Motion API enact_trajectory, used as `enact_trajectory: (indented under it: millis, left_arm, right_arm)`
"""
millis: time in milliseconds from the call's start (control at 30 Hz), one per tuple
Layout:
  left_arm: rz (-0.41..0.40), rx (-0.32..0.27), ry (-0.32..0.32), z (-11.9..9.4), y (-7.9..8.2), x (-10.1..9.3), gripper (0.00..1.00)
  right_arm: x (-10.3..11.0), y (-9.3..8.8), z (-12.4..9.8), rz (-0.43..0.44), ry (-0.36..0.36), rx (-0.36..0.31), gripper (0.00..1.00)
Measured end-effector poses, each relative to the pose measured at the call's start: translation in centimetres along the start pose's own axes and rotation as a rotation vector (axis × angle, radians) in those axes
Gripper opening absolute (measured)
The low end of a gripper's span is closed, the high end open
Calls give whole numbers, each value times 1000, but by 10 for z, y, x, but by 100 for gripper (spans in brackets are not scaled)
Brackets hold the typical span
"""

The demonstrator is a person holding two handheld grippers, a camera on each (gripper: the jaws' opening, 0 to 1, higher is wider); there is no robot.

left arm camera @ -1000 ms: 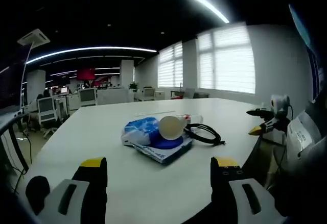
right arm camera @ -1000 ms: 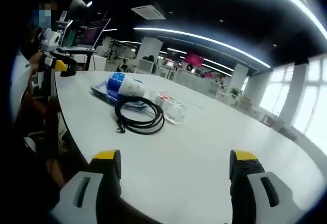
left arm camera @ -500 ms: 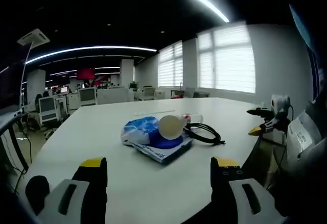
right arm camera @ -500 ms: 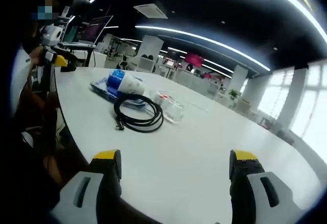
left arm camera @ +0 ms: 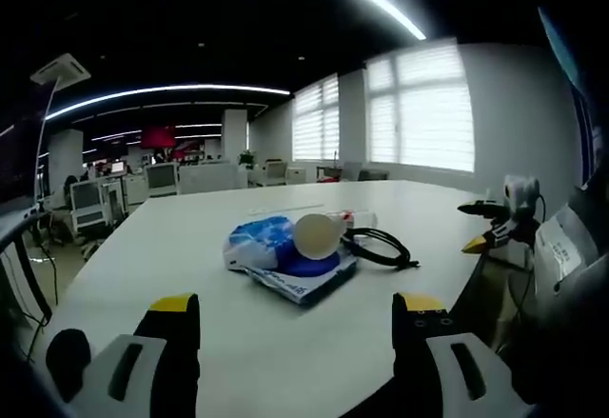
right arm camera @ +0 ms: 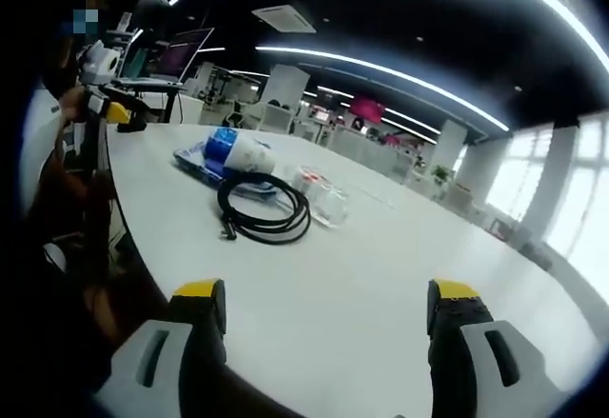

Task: Arrange the tabletop items into an orderly group along one side of the table until the central work area is clear of visible clutter.

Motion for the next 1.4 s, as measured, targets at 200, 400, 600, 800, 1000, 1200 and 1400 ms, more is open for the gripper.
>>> enact_trajectory:
  millis: [200, 400, 600, 800, 1000, 1200, 1400]
  left_arm:
    - [7, 16, 8, 1, 0, 1, 83]
    - [5, 6, 7, 1, 0, 1, 83]
    - [3, 5, 11, 0, 0, 2, 83]
    - [2, 8, 11, 0, -1, 1, 83]
    - [6, 13, 21, -1, -1, 1, 83]
    - [4, 11, 19, -1, -2, 1, 83]
    - [4, 12, 19, -2, -1, 1, 83]
  right_arm:
    - [1, 3, 1, -53, -7, 3, 84]
    - [-1, 2, 1, -38, -11, 2, 84]
    - [-2, 0, 1, -38, -17, 14, 84]
    - [-1, -4, 1, -32, -18, 22, 83]
    - [-1, -6, 0, -24, -20, 27, 83]
    - [-1, -7, 0, -10, -15, 27, 83]
    - [-4, -9, 0, 27, -30, 20, 83]
Point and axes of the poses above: the point that each gripper's makers call its tool centre point, and the gripper's own axes: z roughly forward along the fingers, x roughly to its left, y roughly out of its top, the point moved 9 cm from there along -z, roughly backward along the fingers, and after that the axes turned 12 degrees about -z, right-handed, at the moved point
